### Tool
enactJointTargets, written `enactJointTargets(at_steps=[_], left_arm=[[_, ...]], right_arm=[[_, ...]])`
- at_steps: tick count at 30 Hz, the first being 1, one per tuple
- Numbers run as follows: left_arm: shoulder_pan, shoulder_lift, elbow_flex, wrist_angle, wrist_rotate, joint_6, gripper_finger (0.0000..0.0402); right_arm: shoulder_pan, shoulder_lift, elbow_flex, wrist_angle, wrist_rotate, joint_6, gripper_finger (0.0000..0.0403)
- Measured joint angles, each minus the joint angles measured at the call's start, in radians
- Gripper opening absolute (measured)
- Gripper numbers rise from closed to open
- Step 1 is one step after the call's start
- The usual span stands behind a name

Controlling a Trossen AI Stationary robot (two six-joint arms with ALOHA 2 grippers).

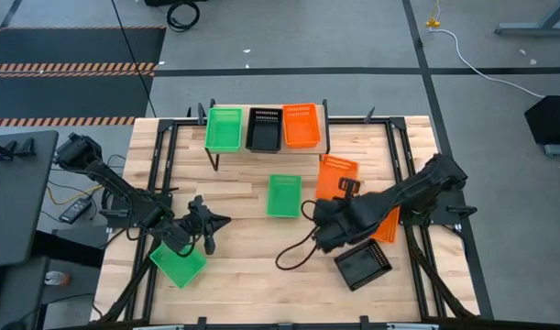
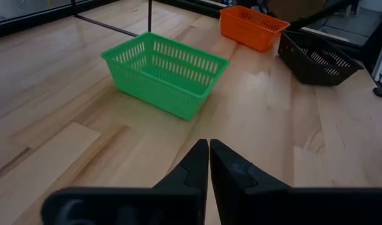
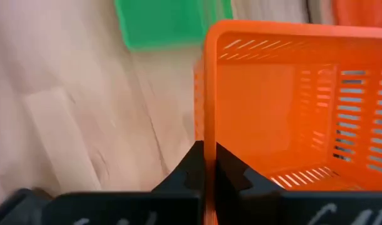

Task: Stack baskets on shelf by color
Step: Stack the left orange bin on top of the orange bin on the shelf

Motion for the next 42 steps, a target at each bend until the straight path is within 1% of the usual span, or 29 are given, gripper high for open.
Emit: enactJointTargets(at_steps=[3, 5, 8, 12, 17, 20, 22, 24, 26, 30, 32, 36, 42], left_arm=[[0.0, 0.0, 0.0, 0.003, 0.0, -0.007, 0.0024], [0.0, 0.0, 0.0, 0.01, 0.0, -0.006, 0.0025], [0.0, 0.0, 0.0, 0.012, 0.0, 0.001, 0.0022], [0.0, 0.0, 0.0, 0.014, 0.0, 0.004, 0.0019], [0.0, 0.0, 0.0, 0.026, 0.0, 0.004, 0.0023], [0.0, 0.0, 0.0, 0.061, 0.0, 0.005, 0.0026], [0.0, 0.0, 0.0, 0.091, 0.001, 0.032, 0.0027], [0.0, 0.0, 0.0, 0.119, 0.007, 0.07, 0.0026], [0.0, 0.0, 0.0, 0.142, 0.008, 0.094, 0.0024], [0.0, 0.0, 0.0, 0.16, 0.008, 0.116, 0.0019], [0.0, 0.0, 0.0, 0.164, 0.008, 0.125, 0.0019], [0.0, 0.0, 0.0, 0.169, 0.006, 0.132, 0.0021], [0.0, 0.0, 0.0, 0.169, 0.005, 0.124, 0.0016]], right_arm=[[-0.03, -0.011, 0.07, 0.01, 0.032, -0.128, 0.0012], [-0.058, -0.009, 0.106, -0.017, 0.058, -0.2, 0.0012], [-0.108, -0.009, 0.137, -0.011, 0.1, -0.344, 0.0012], [-0.184, -0.008, 0.148, -0.001, 0.122, -0.536, 0.0012], [-0.299, -0.008, 0.148, 0.027, 0.123, -0.751, 0.0012], [-0.366, -0.008, 0.148, 0.076, 0.12, -0.878, 0.0012], [-0.411, -0.008, 0.148, 0.116, 0.105, -0.955, 0.0012], [-0.457, -0.008, 0.148, 0.164, 0.066, -1.014, 0.0012], [-0.5, -0.007, 0.148, 0.207, 0.026, -1.057, 0.0012], [-0.561, -0.007, 0.148, 0.266, 0.003, -1.117, 0.0012], [-0.588, -0.007, 0.148, 0.286, -0.037, -1.139, 0.0012], [-0.634, -0.007, 0.148, 0.328, -0.125, -1.148, 0.0015], [-0.679, -0.007, 0.148, 0.341, -0.211, -1.157, 0.0015]])
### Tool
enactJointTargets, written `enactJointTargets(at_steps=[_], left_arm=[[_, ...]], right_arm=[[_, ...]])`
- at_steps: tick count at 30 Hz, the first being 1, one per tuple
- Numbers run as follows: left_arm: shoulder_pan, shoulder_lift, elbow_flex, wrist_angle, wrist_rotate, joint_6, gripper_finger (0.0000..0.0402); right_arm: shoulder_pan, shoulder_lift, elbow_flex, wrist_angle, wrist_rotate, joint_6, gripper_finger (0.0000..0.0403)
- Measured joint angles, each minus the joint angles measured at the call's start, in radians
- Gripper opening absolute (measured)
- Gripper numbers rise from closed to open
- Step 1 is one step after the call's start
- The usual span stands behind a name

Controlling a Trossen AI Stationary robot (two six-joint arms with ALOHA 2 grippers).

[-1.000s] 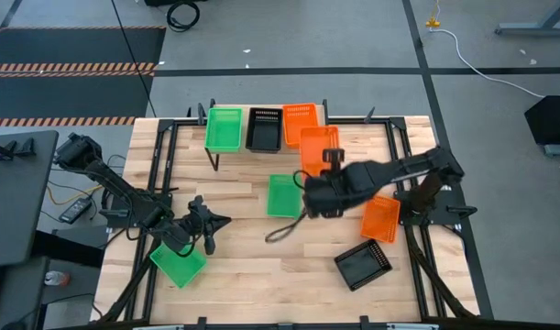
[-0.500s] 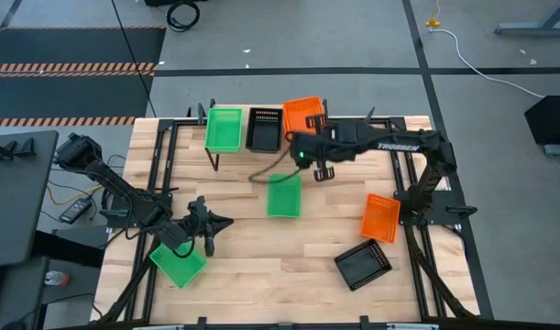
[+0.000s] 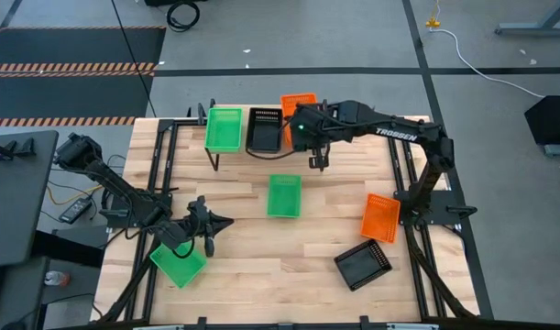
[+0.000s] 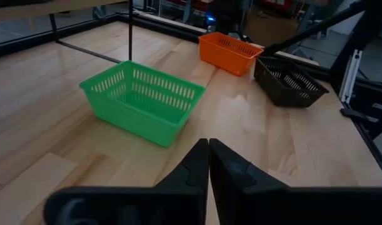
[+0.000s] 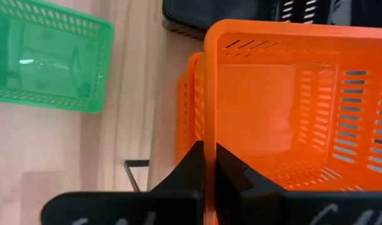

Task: Stack baskets on shelf by color
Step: Stack the left orange bin on top of the orange bin on the shelf

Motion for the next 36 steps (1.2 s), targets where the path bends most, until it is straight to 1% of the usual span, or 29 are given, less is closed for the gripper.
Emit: enactJointTargets(at_steps=[5, 19, 21, 27, 36], left_arm=[[0.0, 0.0, 0.0, 0.0, -0.001, 0.0, 0.002], [0.0, 0.0, 0.0, 0.002, -0.001, 0.0, 0.0016], [0.0, 0.0, 0.0, 0.002, -0.001, -0.001, 0.0018], [0.0, 0.0, 0.0, 0.003, -0.001, -0.002, 0.0016], [0.0, 0.0, 0.0, 0.003, -0.001, -0.009, 0.002]], right_arm=[[-0.016, 0.0, 0.0, -0.005, -0.03, 0.017, 0.0017], [-0.02, 0.0, 0.0, -0.015, -0.046, 0.025, 0.0017], [-0.02, 0.0, 0.0, -0.02, -0.046, 0.044, 0.0017], [-0.023, 0.0, 0.0, -0.035, -0.049, 0.193, 0.0017], [-0.023, 0.001, 0.0, -0.039, -0.049, 0.175, 0.0018]])
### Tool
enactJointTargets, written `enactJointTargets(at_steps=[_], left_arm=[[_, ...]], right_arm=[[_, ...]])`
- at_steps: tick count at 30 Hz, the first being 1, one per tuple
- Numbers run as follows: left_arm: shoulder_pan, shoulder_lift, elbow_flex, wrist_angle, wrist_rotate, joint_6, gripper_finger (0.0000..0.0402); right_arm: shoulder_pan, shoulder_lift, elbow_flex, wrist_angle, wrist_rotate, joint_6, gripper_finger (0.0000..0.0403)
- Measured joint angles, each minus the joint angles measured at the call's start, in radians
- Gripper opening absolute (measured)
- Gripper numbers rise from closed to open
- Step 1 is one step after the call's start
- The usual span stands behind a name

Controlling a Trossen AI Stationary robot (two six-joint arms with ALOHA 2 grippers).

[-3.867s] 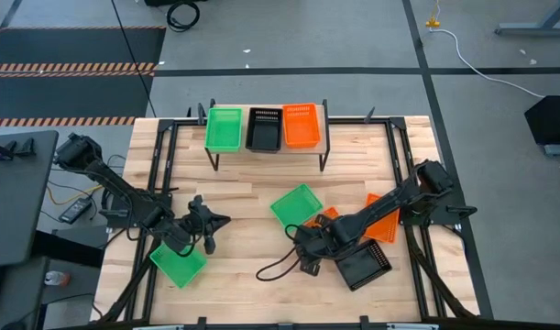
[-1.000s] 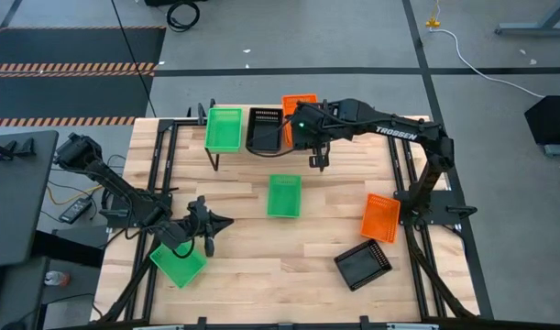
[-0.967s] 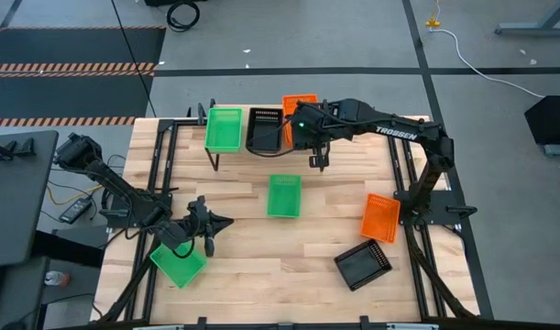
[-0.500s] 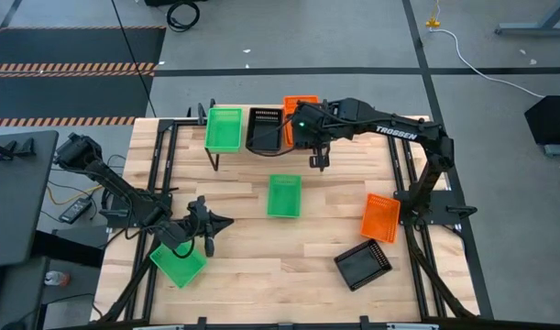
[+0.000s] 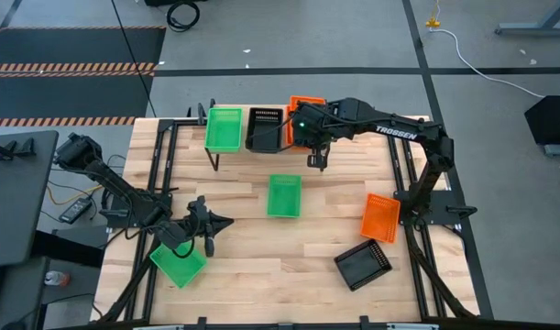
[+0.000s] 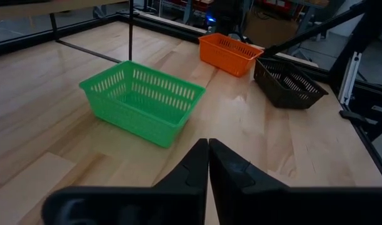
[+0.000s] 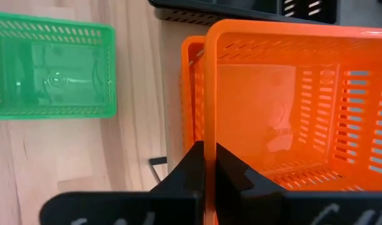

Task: Stack baskets on shelf by color
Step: Stack the left orange bin on top of the orange bin on the shelf

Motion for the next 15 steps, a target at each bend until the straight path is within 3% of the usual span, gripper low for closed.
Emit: enactJointTargets(at_steps=[6, 11, 15], left_arm=[[0.0, 0.0, 0.0, 0.0, 0.0, 0.0, 0.0015], [0.0, 0.0, 0.0, 0.0, 0.0, 0.0, 0.0017], [0.0, 0.0, 0.0, 0.0, 0.0, -0.001, 0.002]], right_arm=[[0.0, 0.0, 0.0, 0.001, -0.003, 0.003, 0.0022], [0.0, 0.0, 0.0, 0.001, -0.084, 0.068, 0.0034], [0.0, 0.0, 0.0, 0.002, -0.069, 0.077, 0.0036]])
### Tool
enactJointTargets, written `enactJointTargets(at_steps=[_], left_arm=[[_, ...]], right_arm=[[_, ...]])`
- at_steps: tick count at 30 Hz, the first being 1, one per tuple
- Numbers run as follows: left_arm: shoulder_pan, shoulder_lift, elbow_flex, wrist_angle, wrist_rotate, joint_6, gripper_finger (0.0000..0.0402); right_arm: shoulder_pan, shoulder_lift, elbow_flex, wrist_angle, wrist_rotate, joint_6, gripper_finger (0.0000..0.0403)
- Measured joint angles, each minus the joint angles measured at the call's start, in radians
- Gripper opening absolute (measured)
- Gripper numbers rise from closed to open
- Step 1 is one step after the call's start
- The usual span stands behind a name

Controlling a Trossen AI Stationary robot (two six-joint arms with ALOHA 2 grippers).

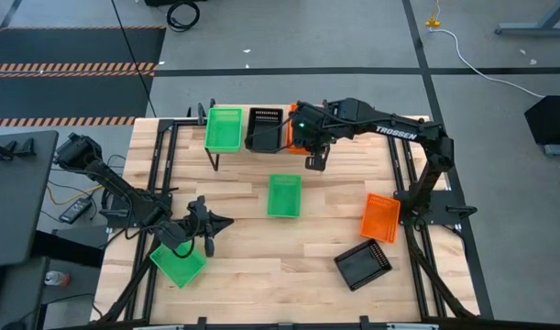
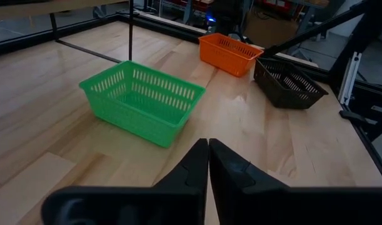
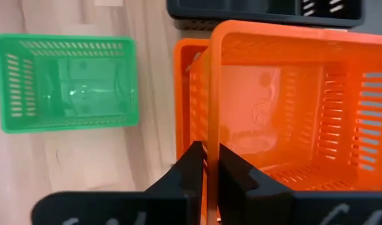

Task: Stack baskets on shelf by color
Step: Stack the left orange bin on top of the orange bin on the shelf

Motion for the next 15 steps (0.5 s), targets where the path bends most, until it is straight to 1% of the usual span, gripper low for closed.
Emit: enactJointTargets(at_steps=[5, 10, 15], left_arm=[[0.0, 0.0, 0.0, 0.0, 0.0, 0.0, 0.0014], [0.0, 0.0, 0.0, 0.0, 0.0, 0.0, 0.0017], [0.0, 0.0, 0.0, 0.0, 0.0, 0.0, 0.0022]], right_arm=[[0.0, 0.0, 0.0, 0.0, 0.016, -0.015, 0.0037], [-0.001, 0.0, 0.0, -0.006, 0.104, -0.07, 0.0044], [-0.001, 0.0, 0.0, -0.015, 0.106, -0.076, 0.0055]])
